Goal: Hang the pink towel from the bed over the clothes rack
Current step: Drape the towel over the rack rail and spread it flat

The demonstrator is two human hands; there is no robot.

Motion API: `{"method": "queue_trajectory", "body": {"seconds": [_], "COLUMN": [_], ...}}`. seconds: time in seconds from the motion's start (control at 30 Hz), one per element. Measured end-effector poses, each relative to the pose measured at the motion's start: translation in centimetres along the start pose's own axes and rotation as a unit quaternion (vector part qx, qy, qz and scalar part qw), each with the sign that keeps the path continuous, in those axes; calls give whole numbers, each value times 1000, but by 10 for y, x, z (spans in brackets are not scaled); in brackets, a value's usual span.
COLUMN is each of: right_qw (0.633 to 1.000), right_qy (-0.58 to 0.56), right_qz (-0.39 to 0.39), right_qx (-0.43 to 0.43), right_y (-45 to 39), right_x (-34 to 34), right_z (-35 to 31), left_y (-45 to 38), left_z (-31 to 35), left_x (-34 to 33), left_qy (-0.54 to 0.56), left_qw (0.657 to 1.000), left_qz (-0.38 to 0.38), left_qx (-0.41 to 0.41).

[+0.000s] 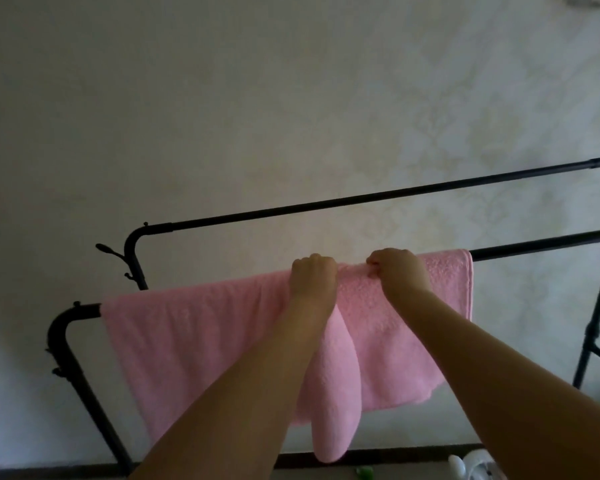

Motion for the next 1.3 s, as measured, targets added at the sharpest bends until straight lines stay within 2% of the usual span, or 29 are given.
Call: {"method": "queue_trajectory", "body": {"seconds": [0.17,0.27,0.37,0.43,0.53,0.67,0.77,0.93,1.07,1.2,1.3], "right_qw": [999,996,990,988,990,994,996,991,994,995,992], "right_qy": [45,80,127,140,96,63,44,83,89,94,120], "right_qz": [-4,-4,-43,-57,-38,-17,-4,10,18,40,42], "right_qx": [-19,-26,-38,5,91,84,78,101,63,24,-19], "right_y": [1,4,6,5,11,10,2,-5,-10,-13,-21], "right_x": [7,3,2,-1,-17,-37,-40,-36,-23,-5,15], "right_z": [-4,-26,-46,-67,-108,-131,-123,-107,-71,-22,15], "left_y": [17,30,35,36,38,40,39,31,17,10,12], "left_z": [-64,-92,-106,-106,-102,-102,-99,-87,-80,-83,-89], "left_x": [14,15,13,13,9,8,8,8,10,14,14], "left_qy": [-21,10,46,52,65,66,49,-23,-77,-72,-53], "left_qw": [1000,1000,999,999,998,997,997,999,997,997,996], "left_qz": [-8,2,-8,-4,9,49,49,27,3,-6,-3], "left_qx": [12,16,-8,-15,-12,10,18,15,25,30,67]}}
Point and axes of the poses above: each hand's wrist, its own y-axis away from the middle knuckle, its own x-axis out of the back of the hand, z = x × y, the point moved 3 cm from there along -y, towards the middle knuckle, and after that the axes turned 4 degrees about z, right-handed, at the moved point
